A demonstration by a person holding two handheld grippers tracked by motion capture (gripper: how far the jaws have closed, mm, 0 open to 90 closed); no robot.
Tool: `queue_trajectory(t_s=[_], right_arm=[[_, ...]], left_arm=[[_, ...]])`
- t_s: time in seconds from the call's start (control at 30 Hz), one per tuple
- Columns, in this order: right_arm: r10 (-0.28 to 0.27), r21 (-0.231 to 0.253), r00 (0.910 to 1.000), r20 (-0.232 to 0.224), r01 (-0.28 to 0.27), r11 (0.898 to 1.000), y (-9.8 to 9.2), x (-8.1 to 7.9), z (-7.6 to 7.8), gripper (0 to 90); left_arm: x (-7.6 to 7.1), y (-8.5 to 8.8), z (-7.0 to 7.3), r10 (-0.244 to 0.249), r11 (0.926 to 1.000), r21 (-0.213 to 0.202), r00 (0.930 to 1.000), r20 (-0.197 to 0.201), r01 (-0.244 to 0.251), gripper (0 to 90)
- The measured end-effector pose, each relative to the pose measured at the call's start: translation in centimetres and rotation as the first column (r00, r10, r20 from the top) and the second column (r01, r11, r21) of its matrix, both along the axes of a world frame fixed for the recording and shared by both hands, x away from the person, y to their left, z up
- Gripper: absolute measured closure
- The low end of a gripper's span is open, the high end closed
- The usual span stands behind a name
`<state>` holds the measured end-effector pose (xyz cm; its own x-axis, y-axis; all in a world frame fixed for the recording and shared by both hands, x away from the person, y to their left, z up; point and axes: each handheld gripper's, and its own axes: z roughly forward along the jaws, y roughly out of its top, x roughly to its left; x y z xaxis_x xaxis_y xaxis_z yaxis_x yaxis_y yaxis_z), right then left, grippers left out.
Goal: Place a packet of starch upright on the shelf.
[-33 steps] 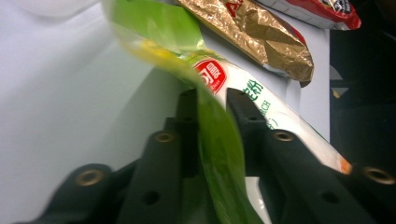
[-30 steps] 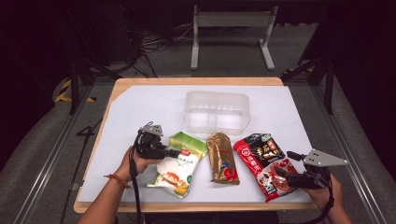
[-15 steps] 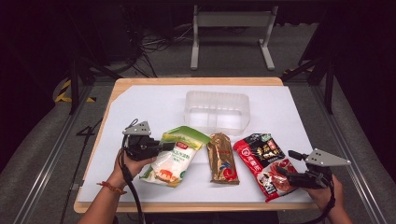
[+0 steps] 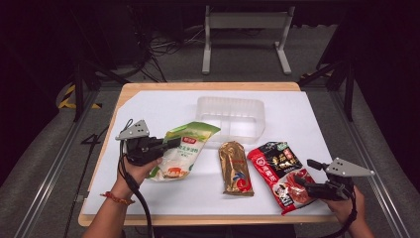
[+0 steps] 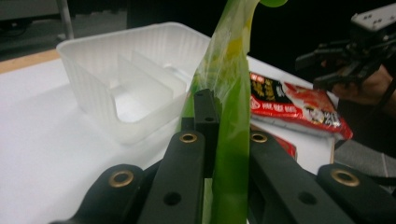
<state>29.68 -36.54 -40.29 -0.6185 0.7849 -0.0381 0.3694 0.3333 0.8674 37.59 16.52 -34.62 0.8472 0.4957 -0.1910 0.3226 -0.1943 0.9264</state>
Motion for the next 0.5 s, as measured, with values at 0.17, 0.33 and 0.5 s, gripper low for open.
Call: queue_trajectory(t_s=[0.17,0.33,0.5], right_arm=[[-0.007,0.007,1.0000,0.003,0.007,1.000,-0.2,0.0,0.1,24.5],[-0.004,0.005,1.0000,0.006,0.004,1.000,-0.1,-0.1,0.1,24.7],[-0.008,0.003,1.0000,0.005,0.008,1.000,-0.2,0.0,0.1,24.8]], left_arm=[[0.0,-0.8,1.0,0.029,0.9988,-0.041,0.9993,0.022,-0.028,90.0],[0.2,-1.7,2.0,0.037,0.9968,-0.073,0.9978,0.056,-0.033,90.0],[0.6,-2.8,2.9,0.059,0.9944,-0.092,0.9955,0.074,-0.052,90.0]])
